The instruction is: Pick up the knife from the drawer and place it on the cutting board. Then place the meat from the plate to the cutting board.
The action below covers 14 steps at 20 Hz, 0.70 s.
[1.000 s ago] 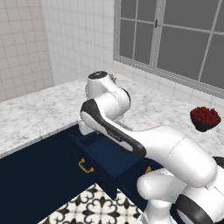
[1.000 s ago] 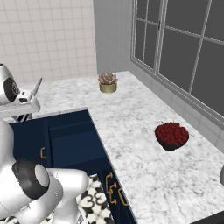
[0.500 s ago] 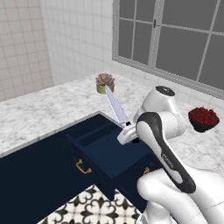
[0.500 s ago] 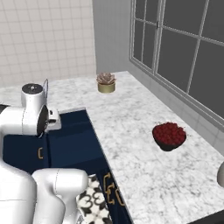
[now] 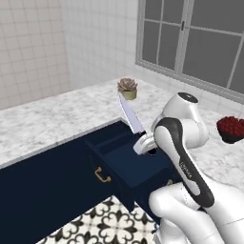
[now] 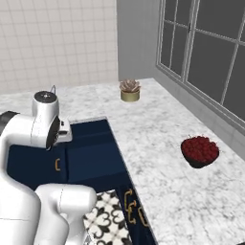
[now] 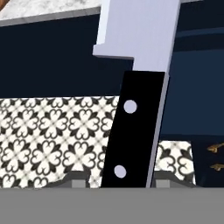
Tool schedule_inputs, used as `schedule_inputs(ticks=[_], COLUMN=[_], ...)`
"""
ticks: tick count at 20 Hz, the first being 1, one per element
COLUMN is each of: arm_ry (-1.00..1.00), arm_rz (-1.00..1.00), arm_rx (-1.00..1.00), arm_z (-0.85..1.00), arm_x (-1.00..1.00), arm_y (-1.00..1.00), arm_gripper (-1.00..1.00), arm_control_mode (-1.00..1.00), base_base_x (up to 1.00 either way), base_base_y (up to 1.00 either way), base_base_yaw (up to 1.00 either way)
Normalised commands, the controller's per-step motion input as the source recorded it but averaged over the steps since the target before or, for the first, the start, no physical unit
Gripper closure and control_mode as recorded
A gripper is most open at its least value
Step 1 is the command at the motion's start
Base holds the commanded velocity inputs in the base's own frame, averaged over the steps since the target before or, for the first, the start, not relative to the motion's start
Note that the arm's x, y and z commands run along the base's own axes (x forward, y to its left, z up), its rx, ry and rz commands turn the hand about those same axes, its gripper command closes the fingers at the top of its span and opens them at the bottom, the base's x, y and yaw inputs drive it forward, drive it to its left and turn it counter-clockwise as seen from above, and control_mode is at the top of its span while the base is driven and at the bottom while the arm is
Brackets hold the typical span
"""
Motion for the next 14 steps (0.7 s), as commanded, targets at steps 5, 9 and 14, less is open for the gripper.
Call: schedule_inputs(ticks=[5,9,14], arm_ry=[0.0,0.0,0.0], arm_rz=[0.0,0.0,0.0], arm_rx=[0.0,0.0,0.0], arm_z=[0.0,0.0,0.0], arm_x=[0.0,0.0,0.0], arm_y=[0.0,0.0,0.0], arm_gripper=[1.0,1.0,1.0], arm_control_mode=[1.0,1.0,1.0], base_base_x=[-0.1,0.0,0.0], base_base_y=[0.84,1.0,1.0], base_base_yaw=[0.16,0.05,0.27])
